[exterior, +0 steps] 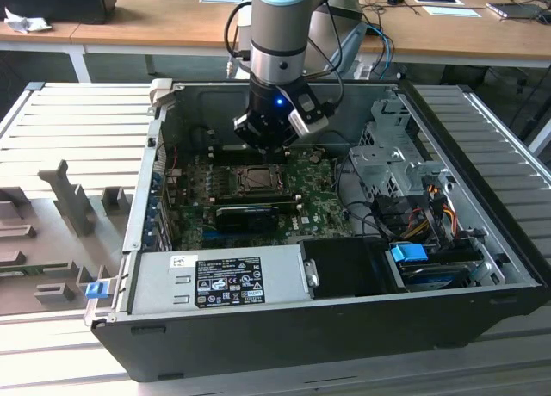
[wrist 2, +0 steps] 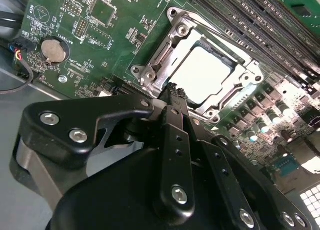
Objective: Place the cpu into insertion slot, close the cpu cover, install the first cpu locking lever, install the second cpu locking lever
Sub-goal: 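Install the second cpu locking lever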
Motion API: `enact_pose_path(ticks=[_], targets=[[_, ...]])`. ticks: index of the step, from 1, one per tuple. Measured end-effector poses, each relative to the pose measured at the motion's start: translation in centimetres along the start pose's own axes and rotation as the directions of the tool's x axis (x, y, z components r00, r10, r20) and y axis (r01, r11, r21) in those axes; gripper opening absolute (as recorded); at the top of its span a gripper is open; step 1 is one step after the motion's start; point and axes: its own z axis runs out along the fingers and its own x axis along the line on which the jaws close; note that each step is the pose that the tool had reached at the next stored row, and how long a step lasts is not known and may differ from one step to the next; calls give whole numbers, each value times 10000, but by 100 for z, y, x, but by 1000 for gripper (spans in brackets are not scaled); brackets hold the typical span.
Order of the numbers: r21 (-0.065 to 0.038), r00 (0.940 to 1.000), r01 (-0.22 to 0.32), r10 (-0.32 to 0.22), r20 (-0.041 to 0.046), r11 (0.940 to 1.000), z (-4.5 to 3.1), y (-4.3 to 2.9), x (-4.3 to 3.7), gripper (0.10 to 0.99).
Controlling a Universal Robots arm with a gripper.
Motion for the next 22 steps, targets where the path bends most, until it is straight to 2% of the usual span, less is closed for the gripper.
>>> enact_pose_path(ticks=[8,9,10,11,14,16,22], targets=[[5,10000,-1,1,0,10000,-6,-46,4,106],[32,10000,0,0,-2,10000,-54,-44,3,106],[40,10000,-1,1,-2,10000,-122,-93,7,106],[41,10000,0,0,-2,10000,-128,-176,12,106],[41,10000,0,0,-3,10000,-131,-227,16,106],[41,10000,-1,1,-2,10000,-134,-291,21,106],[41,10000,0,0,-2,10000,-140,-382,28,106]])
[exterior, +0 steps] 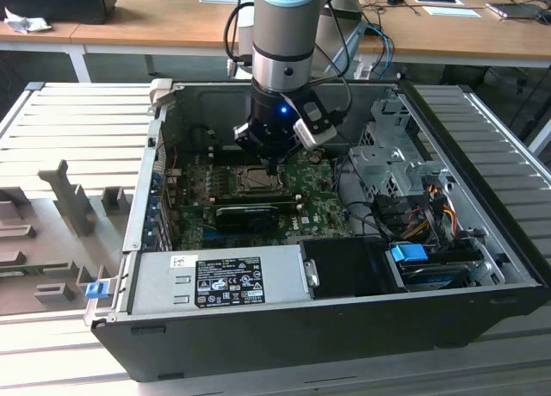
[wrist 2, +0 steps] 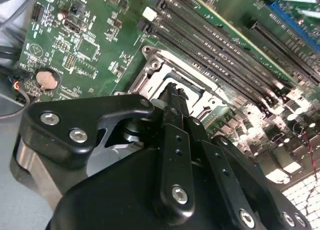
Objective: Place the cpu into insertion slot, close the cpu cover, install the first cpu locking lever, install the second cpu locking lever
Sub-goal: 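Install the second cpu locking lever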
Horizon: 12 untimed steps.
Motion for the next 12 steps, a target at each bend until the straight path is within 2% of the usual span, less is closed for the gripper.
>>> enact_pose_path(ticks=[5,6,9,11,12], targets=[[-4,10000,0,0,1,10000,-2,-74,5,106],[-38,10000,0,0,4,10000,-2,-84,6,106],[-281,10000,-1,2,20,9996,0,-132,10,106],[-363,10000,0,1,26,9993,7,-159,12,106],[-548,10000,0,2,39,9985,7,-167,13,106]])
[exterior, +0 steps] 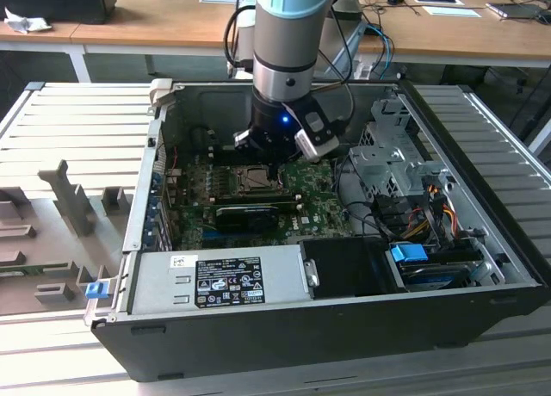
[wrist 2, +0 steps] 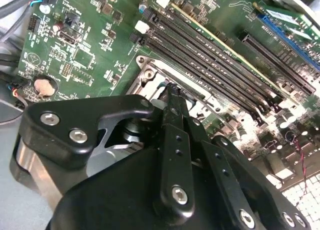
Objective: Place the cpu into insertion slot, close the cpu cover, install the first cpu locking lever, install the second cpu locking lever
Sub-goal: 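Install the second cpu locking lever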
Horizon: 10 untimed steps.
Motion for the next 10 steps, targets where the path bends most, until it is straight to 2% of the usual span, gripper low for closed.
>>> enact_pose_path(ticks=[2,3,10], targets=[[-360,10000,-2,2,24,9994,-1,-10,1,106],[-462,10000,0,1,32,9989,0,-22,1,106],[-466,10000,8,-7,31,9989,-3,-86,6,106]])
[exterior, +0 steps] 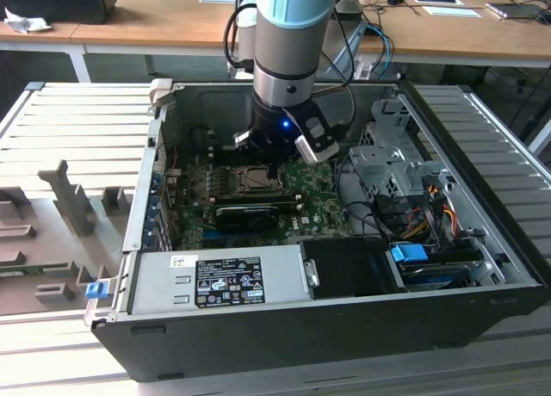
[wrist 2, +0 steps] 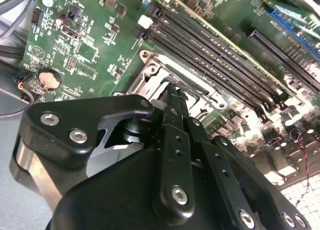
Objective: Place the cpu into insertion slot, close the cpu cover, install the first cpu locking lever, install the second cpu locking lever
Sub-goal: 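Install the second cpu locking lever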
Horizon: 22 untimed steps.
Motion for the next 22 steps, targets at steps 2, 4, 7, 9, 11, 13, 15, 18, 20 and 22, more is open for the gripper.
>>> enact_pose_path(ticks=[2,4,7,9,11,13,15,18,20,22], targets=[[-1,10000,50,-50,-8,10000,0,-39,3,106],[-3,10000,68,-68,-11,10000,0,-60,5,106],[-1,10000,67,-67,-11,10000,-1,-64,5,106],[-1,10000,67,-67,-10,10000,-2,-71,6,106],[-3,10000,67,-67,-10,10000,-3,-83,6,106],[-2,10000,67,-67,-11,10000,-6,-97,7,106],[-1,10000,67,-67,-11,10000,-8,-108,8,106],[-2,10000,68,-68,-11,10000,-13,-145,11,106],[-5,10000,82,-82,-13,10000,-16,-175,16,106],[-38,9999,118,-118,-15,9999,-7,-193,47,106]])
